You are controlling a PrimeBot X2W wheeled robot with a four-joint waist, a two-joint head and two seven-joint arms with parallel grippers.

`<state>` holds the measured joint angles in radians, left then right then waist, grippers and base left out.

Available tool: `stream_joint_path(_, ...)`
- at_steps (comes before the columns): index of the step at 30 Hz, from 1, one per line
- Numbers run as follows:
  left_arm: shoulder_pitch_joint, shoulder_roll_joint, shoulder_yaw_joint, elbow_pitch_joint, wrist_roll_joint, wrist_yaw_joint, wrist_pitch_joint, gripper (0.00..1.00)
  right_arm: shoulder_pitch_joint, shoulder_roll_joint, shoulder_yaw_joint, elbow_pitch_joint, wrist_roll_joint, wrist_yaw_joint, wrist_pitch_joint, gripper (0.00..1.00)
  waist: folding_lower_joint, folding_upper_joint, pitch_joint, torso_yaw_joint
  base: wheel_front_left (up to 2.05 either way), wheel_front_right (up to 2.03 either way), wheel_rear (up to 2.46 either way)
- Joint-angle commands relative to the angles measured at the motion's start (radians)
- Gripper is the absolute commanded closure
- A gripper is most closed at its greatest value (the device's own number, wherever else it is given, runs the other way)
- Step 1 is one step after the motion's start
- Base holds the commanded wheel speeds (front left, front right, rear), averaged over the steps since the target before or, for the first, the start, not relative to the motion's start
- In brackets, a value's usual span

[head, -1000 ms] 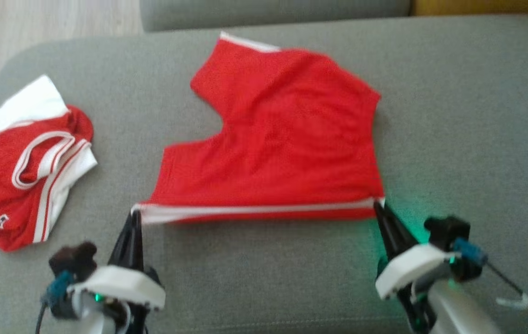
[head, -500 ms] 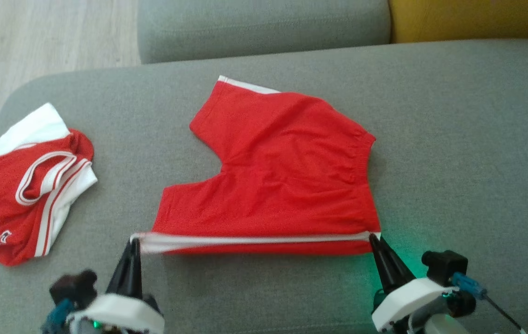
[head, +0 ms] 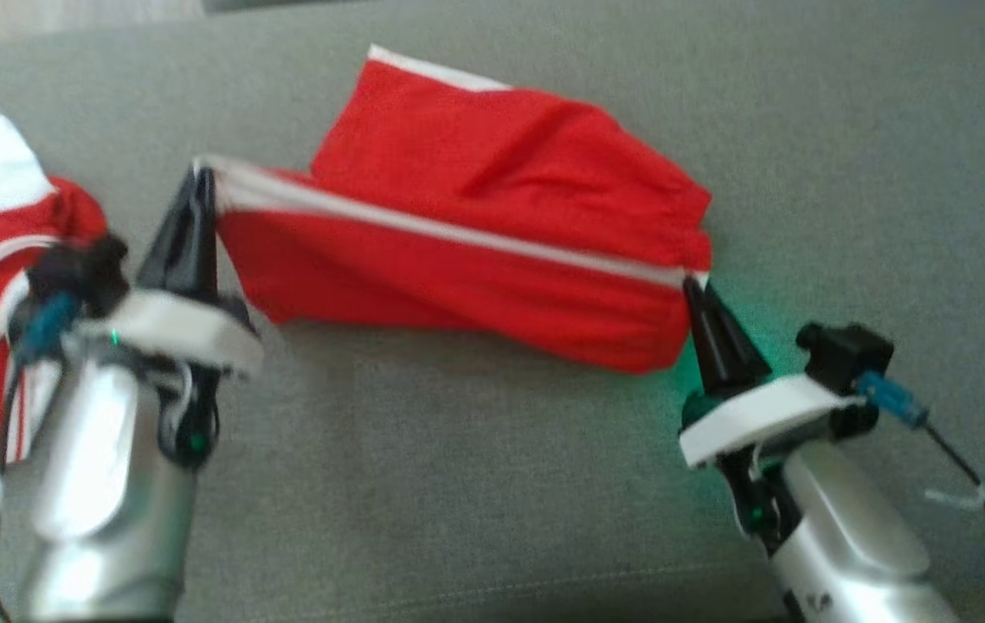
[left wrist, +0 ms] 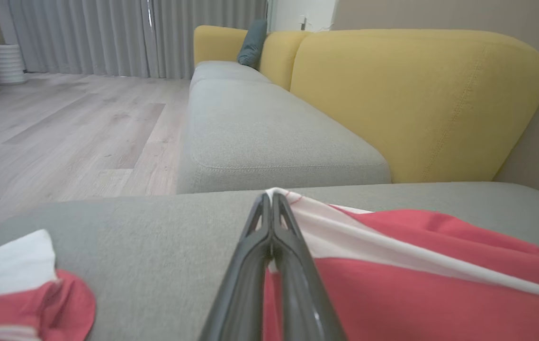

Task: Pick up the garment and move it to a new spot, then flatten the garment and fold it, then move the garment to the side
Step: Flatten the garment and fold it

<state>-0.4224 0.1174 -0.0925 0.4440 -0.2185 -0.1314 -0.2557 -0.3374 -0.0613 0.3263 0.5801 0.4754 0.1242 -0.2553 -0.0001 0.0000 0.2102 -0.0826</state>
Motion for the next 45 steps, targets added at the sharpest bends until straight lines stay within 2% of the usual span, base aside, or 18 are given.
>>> stream_joint_path(1, -0.067, 0.042, 0.020, -0.017, 0.003, 0.002, -0.006, 1.00, -0.033, 0.009, 0.013, -0.031, 0.005, 0.007, -0.006, 1.00, 0.0001, 0.0000, 0.054, -0.020, 0.00, 0.00, 0.00)
stream_joint_path(6, -0.235, 0.117, -0.095, 0.072, -0.030, 0.001, -0.006, 1.00, -0.104, 0.011, 0.022, -0.060, 0.024, 0.007, -0.006, 1.00, 0.0001, 0.0000, 0.126, -0.034, 0.00, 0.00, 0.00)
stream_joint_path(12, -0.421, 0.194, -0.254, 0.155, -0.103, 0.001, -0.006, 1.00, -0.171, 0.011, 0.038, -0.093, 0.100, 0.007, -0.006, 1.00, 0.0001, 0.0000, 0.195, -0.047, 0.00, 0.00, 0.00)
stream_joint_path(21, -0.637, 0.254, -0.436, 0.250, -0.216, 0.001, -0.006, 1.00, -0.253, 0.011, -0.007, -0.140, 0.152, 0.007, -0.006, 1.00, 0.0001, 0.0000, 0.269, -0.083, 0.00, 0.00, 0.00)
stream_joint_path(31, -0.743, 0.256, -0.507, 0.360, -0.282, 0.001, -0.006, 1.00, -0.264, 0.011, 0.003, -0.148, 0.174, 0.007, -0.006, 1.00, 0.0001, 0.0000, 0.312, -0.139, 0.00, 0.00, 0.00)
stream_joint_path(39, -0.764, 0.236, -0.465, 0.376, -0.290, 0.001, -0.006, 1.00, -0.291, 0.011, 0.027, -0.157, 0.182, 0.007, -0.006, 1.00, 0.0001, 0.0000, 0.330, -0.152, 0.00, 0.00, 0.00)
stream_joint_path(40, -0.761, 0.230, -0.459, 0.377, -0.283, 0.001, -0.006, 0.78, -0.295, 0.011, 0.029, -0.158, 0.182, 0.007, -0.006, 0.86, 0.0001, 0.0000, 0.331, -0.150, 0.00, 0.00, 0.00)
stream_joint_path(41, -0.756, 0.224, -0.457, 0.382, -0.277, 0.001, -0.006, 0.44, -0.299, 0.011, 0.030, -0.160, 0.179, 0.007, -0.006, 0.22, 0.0001, 0.0000, 0.330, -0.147, 0.00, 0.00, 0.00)
stream_joint_path(42, -0.749, 0.216, -0.453, 0.386, -0.276, 0.001, -0.006, 0.00, -0.301, 0.011, 0.036, -0.156, 0.169, 0.007, -0.006, 0.00, 0.0001, 0.0000, 0.328, -0.145, 0.00, 0.00, 0.00)
stream_joint_path(45, -0.725, 0.198, -0.430, 0.387, -0.273, 0.001, -0.006, 0.00, -0.302, 0.011, 0.036, -0.152, 0.144, 0.007, -0.006, 0.00, 0.0001, 0.0000, 0.318, -0.134, 0.00, 0.00, 0.00)
